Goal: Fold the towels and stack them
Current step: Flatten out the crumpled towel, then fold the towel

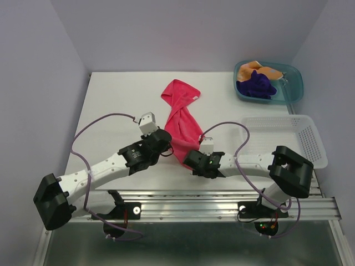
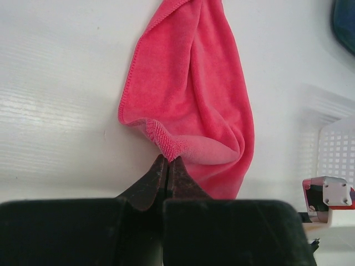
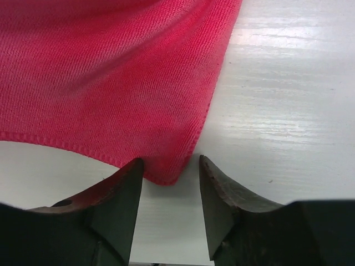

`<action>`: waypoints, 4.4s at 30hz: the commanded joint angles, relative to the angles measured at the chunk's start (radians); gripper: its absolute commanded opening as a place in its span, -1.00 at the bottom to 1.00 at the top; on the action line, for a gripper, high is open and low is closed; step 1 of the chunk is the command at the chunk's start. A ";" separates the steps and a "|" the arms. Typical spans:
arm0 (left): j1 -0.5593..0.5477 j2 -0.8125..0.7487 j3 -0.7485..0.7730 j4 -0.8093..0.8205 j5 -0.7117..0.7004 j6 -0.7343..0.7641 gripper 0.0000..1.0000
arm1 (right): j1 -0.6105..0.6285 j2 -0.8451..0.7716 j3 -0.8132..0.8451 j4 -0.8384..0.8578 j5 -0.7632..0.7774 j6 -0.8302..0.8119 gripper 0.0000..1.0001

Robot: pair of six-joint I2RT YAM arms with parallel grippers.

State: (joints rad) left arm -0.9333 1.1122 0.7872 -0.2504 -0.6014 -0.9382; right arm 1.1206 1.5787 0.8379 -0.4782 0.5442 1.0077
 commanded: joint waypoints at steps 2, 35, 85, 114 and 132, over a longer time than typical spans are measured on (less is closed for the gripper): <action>0.013 -0.045 -0.017 0.020 -0.021 -0.002 -1.00 | 0.004 0.001 0.004 0.012 -0.033 0.045 -0.14; 0.027 -0.172 0.800 0.221 0.141 0.610 -1.00 | -0.050 -0.276 1.233 0.001 0.136 -0.946 -0.99; 0.452 -0.275 0.730 0.240 0.716 0.403 -1.00 | -0.444 -0.353 1.224 -0.071 -0.598 -0.775 -0.99; 0.533 0.038 0.544 0.395 0.345 0.434 -1.00 | -0.560 -0.021 0.971 0.274 -0.140 -0.900 -0.99; 0.735 0.883 1.069 0.473 0.621 0.498 -1.00 | -0.851 0.702 1.428 0.363 -0.432 -0.805 -0.99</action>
State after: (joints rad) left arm -0.2329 1.9602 1.7535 0.1894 -0.0128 -0.4698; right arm 0.3092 2.2337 2.1532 -0.1589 0.1345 0.2005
